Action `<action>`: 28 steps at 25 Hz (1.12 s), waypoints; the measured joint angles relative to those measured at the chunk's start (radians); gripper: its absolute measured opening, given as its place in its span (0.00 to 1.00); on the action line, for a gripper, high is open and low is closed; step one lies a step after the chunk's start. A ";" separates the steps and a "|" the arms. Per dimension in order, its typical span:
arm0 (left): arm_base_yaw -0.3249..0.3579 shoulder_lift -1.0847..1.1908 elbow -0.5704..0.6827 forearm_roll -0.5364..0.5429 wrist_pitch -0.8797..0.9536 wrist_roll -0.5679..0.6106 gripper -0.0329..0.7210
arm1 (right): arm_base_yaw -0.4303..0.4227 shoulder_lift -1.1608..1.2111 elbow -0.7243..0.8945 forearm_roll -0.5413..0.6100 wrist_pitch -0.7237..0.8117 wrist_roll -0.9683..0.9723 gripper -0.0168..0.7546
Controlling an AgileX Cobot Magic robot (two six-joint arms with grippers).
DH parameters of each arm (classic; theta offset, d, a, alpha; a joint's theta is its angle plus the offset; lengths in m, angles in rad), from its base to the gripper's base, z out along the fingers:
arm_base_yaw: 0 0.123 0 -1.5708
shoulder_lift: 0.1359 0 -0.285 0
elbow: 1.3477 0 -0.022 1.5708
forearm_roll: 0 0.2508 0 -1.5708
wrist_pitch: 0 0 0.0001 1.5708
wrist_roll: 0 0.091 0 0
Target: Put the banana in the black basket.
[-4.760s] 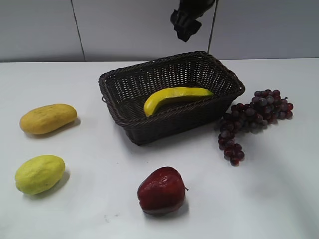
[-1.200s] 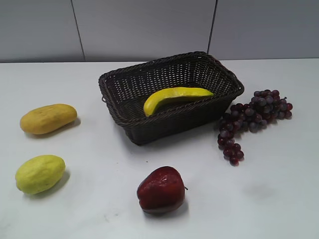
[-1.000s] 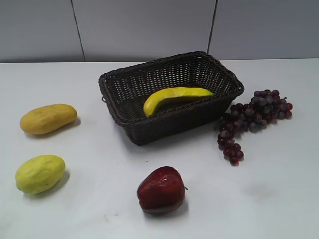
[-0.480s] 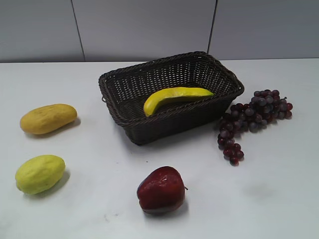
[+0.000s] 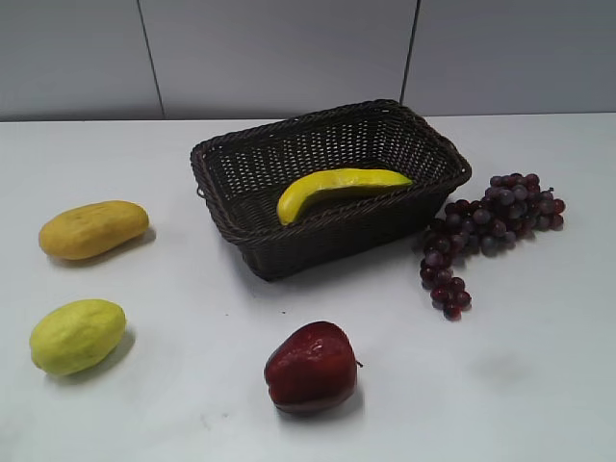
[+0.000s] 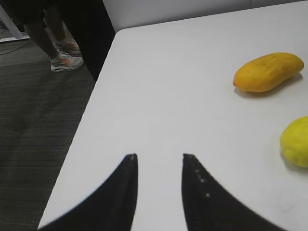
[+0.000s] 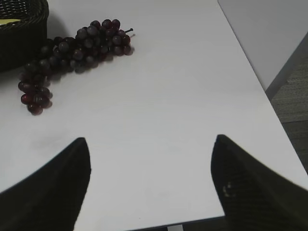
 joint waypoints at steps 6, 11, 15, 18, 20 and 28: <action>0.000 0.000 0.000 0.000 0.000 0.000 0.35 | 0.000 -0.004 0.000 0.000 0.000 0.000 0.79; 0.000 0.000 0.000 0.000 0.000 0.000 0.35 | 0.000 -0.031 0.000 0.000 0.001 0.000 0.79; 0.000 0.000 0.000 0.000 0.000 0.000 0.35 | 0.000 -0.037 0.000 0.001 0.002 0.000 0.79; 0.000 0.000 0.000 0.000 0.000 0.000 0.35 | 0.000 -0.037 0.000 0.001 0.002 0.000 0.79; 0.000 0.000 0.000 0.000 0.000 0.000 0.35 | 0.000 -0.037 0.000 0.001 0.002 0.000 0.79; 0.000 0.000 0.000 0.000 0.000 0.000 0.35 | 0.000 -0.037 0.000 0.001 0.002 0.000 0.79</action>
